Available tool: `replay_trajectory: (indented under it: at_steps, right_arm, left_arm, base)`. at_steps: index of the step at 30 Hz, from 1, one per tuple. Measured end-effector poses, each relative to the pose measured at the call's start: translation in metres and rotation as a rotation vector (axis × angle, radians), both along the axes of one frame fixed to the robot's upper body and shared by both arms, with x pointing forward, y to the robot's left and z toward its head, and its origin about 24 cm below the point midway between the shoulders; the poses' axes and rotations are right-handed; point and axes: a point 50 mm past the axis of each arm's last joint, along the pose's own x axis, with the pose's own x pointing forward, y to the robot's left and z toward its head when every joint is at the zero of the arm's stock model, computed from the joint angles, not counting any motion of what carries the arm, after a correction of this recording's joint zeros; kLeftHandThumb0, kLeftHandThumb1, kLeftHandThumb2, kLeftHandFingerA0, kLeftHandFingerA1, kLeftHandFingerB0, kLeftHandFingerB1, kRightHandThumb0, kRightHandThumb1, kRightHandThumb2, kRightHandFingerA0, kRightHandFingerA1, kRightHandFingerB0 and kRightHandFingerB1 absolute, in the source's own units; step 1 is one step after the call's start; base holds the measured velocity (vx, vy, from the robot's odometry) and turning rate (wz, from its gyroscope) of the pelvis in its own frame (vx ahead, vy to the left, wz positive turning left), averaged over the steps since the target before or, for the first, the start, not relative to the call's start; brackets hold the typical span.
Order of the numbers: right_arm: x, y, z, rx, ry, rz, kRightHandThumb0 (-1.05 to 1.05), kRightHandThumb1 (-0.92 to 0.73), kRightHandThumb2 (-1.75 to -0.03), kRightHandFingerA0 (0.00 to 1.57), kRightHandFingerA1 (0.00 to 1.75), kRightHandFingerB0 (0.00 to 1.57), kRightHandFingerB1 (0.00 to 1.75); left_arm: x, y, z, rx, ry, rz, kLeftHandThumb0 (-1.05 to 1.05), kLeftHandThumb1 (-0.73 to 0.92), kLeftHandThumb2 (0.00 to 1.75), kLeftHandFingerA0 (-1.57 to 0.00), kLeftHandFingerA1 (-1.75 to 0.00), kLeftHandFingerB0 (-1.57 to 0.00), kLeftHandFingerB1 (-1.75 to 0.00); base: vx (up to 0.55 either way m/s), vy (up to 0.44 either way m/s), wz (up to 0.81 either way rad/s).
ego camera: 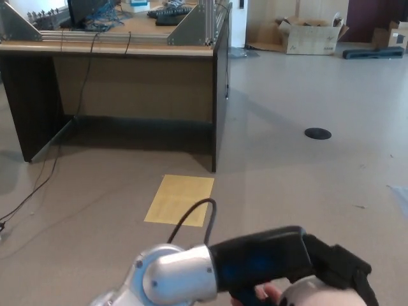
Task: The robot extends its left hand to pick up an emotional support dumpling from the palm of a person and brings its hand down by its side. Then it extends its arm again to hand the dumpling back to the person.
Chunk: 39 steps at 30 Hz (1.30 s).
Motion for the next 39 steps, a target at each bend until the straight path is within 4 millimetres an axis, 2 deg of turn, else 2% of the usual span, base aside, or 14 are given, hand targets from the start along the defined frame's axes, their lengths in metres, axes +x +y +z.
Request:
replay_trajectory:
  at_steps: [1, 5, 6, 7, 8, 9, 10, 11, 12, 14, 15, 23, 24, 39]
  right_arm:
    - [0.002, 0.001, 0.001, -0.02, -0.005, 0.011, -0.52, -0.69, -0.61, 0.6, 0.43, 0.58, 0.4]
    - [0.007, 0.003, 0.006, -0.084, -0.021, 0.041, -0.52, -0.69, -0.61, 0.6, 0.43, 0.58, 0.4]
    - [0.007, 0.003, 0.006, -0.087, -0.022, 0.042, -0.54, -0.68, -0.61, 0.58, 0.44, 0.57, 0.41]
    - [0.007, 0.003, 0.006, -0.097, -0.021, 0.044, -0.54, -0.68, -0.61, 0.58, 0.44, 0.57, 0.41]
    - [0.008, 0.003, 0.006, -0.098, -0.019, 0.043, -0.5, -0.67, -0.6, 0.67, 0.5, 0.6, 0.44]
    - [0.009, 0.001, 0.005, -0.085, -0.004, 0.026, -0.5, -0.67, -0.6, 0.67, 0.5, 0.6, 0.44]
    - [0.009, 0.0, 0.005, -0.074, -0.002, 0.016, -0.42, -0.62, -0.59, 0.8, 0.55, 0.68, 0.48]
    - [0.009, -0.003, 0.005, -0.032, 0.0, -0.02, -0.42, -0.62, -0.59, 0.8, 0.55, 0.68, 0.48]
    - [0.01, -0.003, 0.005, -0.008, -0.001, -0.037, -0.38, -0.63, -0.59, 0.81, 0.58, 0.67, 0.48]
    - [0.011, -0.004, 0.006, 0.037, -0.007, -0.07, -0.38, -0.63, -0.59, 0.81, 0.58, 0.67, 0.48]
    - [0.011, -0.005, 0.007, 0.06, -0.009, -0.086, -0.4, -0.65, -0.6, 0.85, 0.53, 0.66, 0.45]
    - [0.013, -0.01, 0.008, 0.156, 0.014, -0.128, -0.48, -0.5, -0.79, 0.69, 0.61, 0.47, 0.51]
    - [0.013, -0.01, 0.007, 0.163, 0.017, -0.129, -0.49, -0.5, -0.79, 0.66, 0.61, 0.47, 0.52]
    - [0.015, -0.006, 0.01, 0.205, 0.026, -0.124, -0.33, -0.66, -0.59, 0.68, 0.46, 0.52, 0.39]
  left_arm:
    - [0.0, -0.001, -0.001, 0.001, -0.013, 0.002, -0.22, 0.89, 0.71, -0.73, -1.75, -0.65, -1.34]
    - [-0.002, -0.002, -0.005, 0.019, -0.074, 0.011, -0.26, 0.92, 0.74, -0.7, -1.75, -0.59, -1.42]
    - [-0.002, -0.002, -0.006, 0.021, -0.077, 0.011, -0.15, 0.71, 0.64, -0.77, -1.49, -0.87, -0.85]
    - [-0.003, -0.002, -0.008, 0.028, -0.091, 0.014, -0.15, 0.71, 0.64, -0.77, -1.49, -0.87, -0.85]
    - [-0.003, -0.002, -0.009, 0.03, -0.094, 0.015, -0.32, 0.64, 0.59, -0.68, -0.89, -0.58, -0.4]
    - [-0.003, -0.001, -0.01, 0.034, -0.107, 0.021, -0.32, 0.64, 0.59, -0.68, -0.89, -0.58, -0.4]
    - [-0.003, -0.001, -0.01, 0.034, -0.111, 0.023, -0.42, 0.6, 0.58, -0.41, -0.41, -0.32, -0.31]
    - [-0.002, 0.0, -0.01, 0.036, -0.121, 0.029, -0.42, 0.6, 0.58, -0.41, -0.41, -0.32, -0.31]
    - [-0.002, 0.001, -0.01, 0.038, -0.131, 0.033, -0.26, 0.42, 0.95, -0.12, -0.53, -0.1, -0.5]
    - [0.0, 0.005, -0.009, 0.053, -0.16, 0.052, -0.26, 0.42, 0.95, -0.12, -0.53, -0.1, -0.5]
    - [0.001, 0.008, -0.008, 0.061, -0.175, 0.066, -0.64, 0.43, 0.81, 0.0, -0.43, -0.06, -0.37]
    - [0.006, 0.017, 0.004, 0.053, -0.27, 0.127, -0.72, 0.6, 0.59, -0.05, -0.28, -0.06, -0.25]
    - [0.007, 0.018, 0.006, 0.052, -0.277, 0.132, -0.76, 0.47, 0.86, 0.0, -0.24, -0.06, -0.23]
    - [0.016, 0.054, 0.07, -0.03, -0.409, 0.251, -0.81, 0.45, 0.86, 0.0, 0.0, 0.0, -0.01]
  base:
    - [0.0, 0.0, 0.0]
    - [0.0, 0.0, 0.0]
    - [0.0, 0.0, 0.0]
    - [0.0, 0.0, 0.0]
    - [0.0, 0.0, 0.0]
    - [0.0, 0.0, 0.0]
    - [0.0, 0.0, 0.0]
    - [0.0, 0.0, 0.0]
    - [0.0, 0.0, 0.0]
    - [0.0, 0.0, 0.0]
    - [0.0, 0.0, 0.0]
    - [0.0, 0.0, 0.0]
    - [0.0, 0.0, 0.0]
    - [0.0, 0.0, 0.0]
